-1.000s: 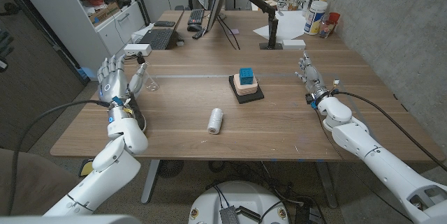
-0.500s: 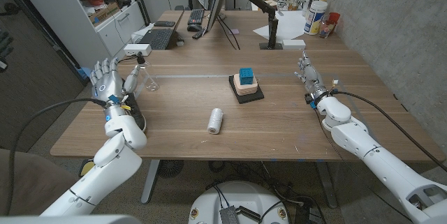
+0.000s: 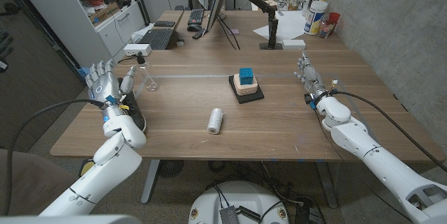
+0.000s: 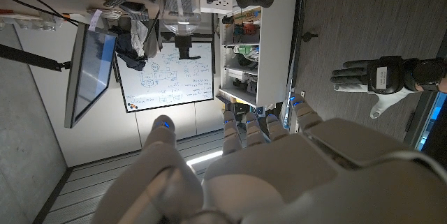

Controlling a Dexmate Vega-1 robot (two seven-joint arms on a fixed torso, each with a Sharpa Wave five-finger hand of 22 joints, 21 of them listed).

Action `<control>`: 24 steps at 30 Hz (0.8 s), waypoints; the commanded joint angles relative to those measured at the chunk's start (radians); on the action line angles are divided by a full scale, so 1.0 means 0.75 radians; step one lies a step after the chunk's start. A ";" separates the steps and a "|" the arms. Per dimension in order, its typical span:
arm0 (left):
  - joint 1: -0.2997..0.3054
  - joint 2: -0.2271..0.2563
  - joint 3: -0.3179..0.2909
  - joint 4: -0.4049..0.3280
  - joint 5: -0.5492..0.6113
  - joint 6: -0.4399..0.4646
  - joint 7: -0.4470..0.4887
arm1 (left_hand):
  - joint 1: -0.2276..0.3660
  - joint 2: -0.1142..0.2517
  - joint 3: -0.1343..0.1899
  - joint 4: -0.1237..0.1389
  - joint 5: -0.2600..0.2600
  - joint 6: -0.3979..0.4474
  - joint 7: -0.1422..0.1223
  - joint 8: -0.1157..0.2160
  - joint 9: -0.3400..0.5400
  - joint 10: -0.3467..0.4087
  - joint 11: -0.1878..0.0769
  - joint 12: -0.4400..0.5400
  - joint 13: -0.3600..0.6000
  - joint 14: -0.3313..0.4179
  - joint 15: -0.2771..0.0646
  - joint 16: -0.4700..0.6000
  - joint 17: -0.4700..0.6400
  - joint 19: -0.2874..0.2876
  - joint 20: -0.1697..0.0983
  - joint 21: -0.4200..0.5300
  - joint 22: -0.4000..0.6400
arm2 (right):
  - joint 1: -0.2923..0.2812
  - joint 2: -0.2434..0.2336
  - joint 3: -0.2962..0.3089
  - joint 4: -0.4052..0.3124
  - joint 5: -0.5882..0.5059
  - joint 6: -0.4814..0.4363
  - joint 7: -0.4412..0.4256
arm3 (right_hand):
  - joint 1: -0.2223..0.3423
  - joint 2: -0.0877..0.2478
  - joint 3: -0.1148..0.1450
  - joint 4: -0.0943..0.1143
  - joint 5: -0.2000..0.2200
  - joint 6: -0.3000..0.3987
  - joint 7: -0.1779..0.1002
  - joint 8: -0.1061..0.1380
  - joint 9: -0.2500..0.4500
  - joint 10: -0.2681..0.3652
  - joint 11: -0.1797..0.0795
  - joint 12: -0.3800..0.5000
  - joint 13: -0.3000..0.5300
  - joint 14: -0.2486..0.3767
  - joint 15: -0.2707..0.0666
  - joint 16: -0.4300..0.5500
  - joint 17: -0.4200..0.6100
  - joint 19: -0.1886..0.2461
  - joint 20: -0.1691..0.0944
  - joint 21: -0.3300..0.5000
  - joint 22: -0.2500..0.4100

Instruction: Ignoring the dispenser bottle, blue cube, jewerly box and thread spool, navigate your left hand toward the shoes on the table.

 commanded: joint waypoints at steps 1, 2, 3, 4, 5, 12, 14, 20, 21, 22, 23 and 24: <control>0.024 0.021 -0.038 0.032 -0.040 -0.113 0.050 | 0.015 0.000 0.009 -0.002 0.001 0.012 0.001 0.001 0.004 0.019 0.002 0.010 0.006 0.004 -0.010 0.006 0.003 0.009 -0.012 0.004 0.002 | -0.008 -0.009 0.006 0.000 0.008 0.004 0.008 | 0.003 0.009 -0.007 0.001 -0.001 -0.003 -0.008 0.008 0.006 -0.007 0.006 0.005 0.004 -0.012 0.004 0.006 0.007 0.006 -0.007 0.008 0.005; 0.033 0.047 -0.051 0.038 -0.043 -0.141 0.039 | 0.015 0.000 0.009 -0.002 0.001 0.013 0.000 0.002 0.003 0.020 0.001 0.011 0.006 0.007 -0.011 0.007 0.003 0.010 -0.011 0.005 0.002 | -0.007 -0.010 0.006 0.004 0.008 0.007 0.013 | 0.003 0.009 -0.007 0.001 -0.001 -0.003 -0.008 0.008 0.006 -0.007 0.005 0.005 0.004 -0.013 0.004 0.005 0.007 0.006 -0.006 0.008 0.005; 0.033 0.048 -0.052 0.038 -0.043 -0.143 0.038 | 0.015 0.000 0.009 -0.002 0.001 0.013 0.000 0.002 0.003 0.020 0.000 0.011 0.006 0.007 -0.011 0.008 0.003 0.011 -0.012 0.005 0.002 | -0.007 -0.009 0.006 0.004 0.008 0.008 0.013 | 0.003 0.009 -0.007 0.001 -0.001 -0.003 -0.009 0.008 0.006 -0.007 0.006 0.005 0.004 -0.012 0.004 0.005 0.007 0.006 -0.007 0.008 0.005; 0.034 0.048 -0.052 0.038 -0.043 -0.144 0.038 | 0.015 0.000 0.009 -0.002 0.001 0.014 0.000 0.002 0.003 0.020 0.000 0.011 0.006 0.008 -0.011 0.008 0.003 0.010 -0.012 0.005 0.002 | -0.007 -0.009 0.006 0.004 0.008 0.008 0.013 | 0.003 0.009 -0.007 0.001 -0.001 -0.003 -0.010 0.008 0.006 -0.006 0.004 0.006 0.004 -0.012 0.005 0.006 0.007 0.005 -0.006 0.007 0.005; 0.040 0.072 -0.063 0.039 -0.040 -0.159 0.030 | 0.016 0.000 0.009 -0.002 0.001 0.014 -0.001 0.002 0.003 0.020 0.000 0.011 0.006 0.008 -0.012 0.008 0.003 0.011 -0.012 0.005 0.002 | -0.007 -0.010 0.006 0.005 0.010 0.008 0.016 | 0.003 0.009 -0.007 0.001 -0.001 -0.004 -0.009 0.007 0.006 -0.006 0.004 0.005 0.004 -0.012 0.005 0.005 0.007 0.005 -0.006 0.007 0.005; 0.037 0.102 -0.064 0.049 -0.034 -0.168 0.008 | 0.016 -0.002 0.009 -0.002 0.001 0.014 -0.002 0.002 0.003 0.017 -0.001 0.010 0.006 0.009 -0.013 0.008 0.003 0.012 -0.010 0.005 0.002 | -0.004 -0.010 0.003 0.006 0.010 0.003 0.019 | 0.003 0.010 -0.009 0.000 -0.001 -0.003 -0.008 0.008 0.006 -0.008 0.004 0.005 0.004 -0.012 0.005 0.005 0.007 0.005 -0.006 0.007 0.005; 0.038 0.103 -0.064 0.050 -0.033 -0.169 0.007 | 0.017 -0.002 0.009 -0.002 0.000 0.014 -0.003 0.002 0.003 0.017 0.000 0.010 0.006 0.007 -0.013 0.008 0.003 0.012 -0.009 0.005 0.002 | -0.004 -0.010 0.003 0.006 0.011 0.002 0.019 | 0.003 0.010 -0.009 0.000 -0.001 -0.003 -0.009 0.007 0.006 -0.008 0.004 0.005 0.004 -0.013 0.005 0.005 0.007 0.005 -0.007 0.007 0.005; 0.051 0.116 -0.066 0.075 -0.036 -0.202 0.006 | 0.017 -0.004 0.009 -0.002 0.000 0.013 -0.005 0.001 0.003 0.017 0.000 0.009 0.006 0.003 -0.012 0.006 0.003 0.010 -0.009 0.005 0.002 | 0.000 -0.011 0.005 0.008 0.011 0.003 0.021 | 0.003 0.011 -0.010 0.000 -0.001 -0.003 -0.008 0.007 0.006 -0.007 0.004 0.005 0.004 -0.013 0.005 0.005 0.007 0.005 -0.006 0.007 0.005; 0.057 0.130 -0.065 0.087 -0.038 -0.203 -0.008 | 0.017 -0.004 0.009 -0.002 0.000 0.014 -0.006 0.001 0.003 0.017 -0.001 0.010 0.006 0.004 -0.013 0.007 0.003 0.010 -0.009 0.005 0.002 | 0.000 -0.013 0.006 0.009 0.013 0.004 0.025 | 0.002 0.011 -0.010 0.000 -0.001 -0.003 -0.008 0.007 0.006 -0.007 0.004 0.005 0.004 -0.013 0.004 0.006 0.007 0.005 -0.006 0.007 0.005; 0.057 0.131 -0.065 0.087 -0.038 -0.204 -0.009 | 0.017 -0.004 0.009 -0.002 0.000 0.014 -0.006 0.001 0.003 0.017 -0.004 0.010 0.006 0.004 -0.014 0.007 0.003 0.010 -0.009 0.005 0.002 | 0.000 -0.013 0.006 0.009 0.013 0.005 0.025 | 0.002 0.011 -0.010 0.000 -0.001 -0.003 -0.008 0.007 0.006 -0.007 0.002 0.005 0.004 -0.013 0.004 0.005 0.007 0.005 -0.006 0.007 0.005; 0.057 0.131 -0.065 0.087 -0.038 -0.204 -0.009 | 0.017 -0.004 0.009 -0.002 0.000 0.014 -0.005 0.001 0.003 0.017 -0.005 0.009 0.006 0.004 -0.015 0.007 0.003 0.010 -0.009 0.005 0.002 | 0.000 -0.013 0.006 0.009 0.013 0.005 0.025 | 0.002 0.011 -0.010 0.000 -0.001 -0.003 -0.008 0.007 0.006 -0.007 0.002 0.005 0.004 -0.013 0.003 0.005 0.007 0.006 -0.006 0.008 0.005; 0.074 0.130 -0.077 0.125 -0.040 -0.291 0.037 | 0.018 -0.005 0.009 -0.002 0.000 0.027 -0.008 0.006 0.004 0.029 -0.010 0.014 0.006 0.009 -0.019 0.009 0.003 0.013 -0.012 0.006 0.002 | 0.000 -0.014 0.006 0.010 0.011 0.007 0.025 | 0.002 0.011 -0.010 0.000 -0.001 -0.003 -0.009 0.007 0.006 -0.007 0.004 0.005 0.004 -0.013 0.004 0.005 0.007 0.005 -0.005 0.007 0.005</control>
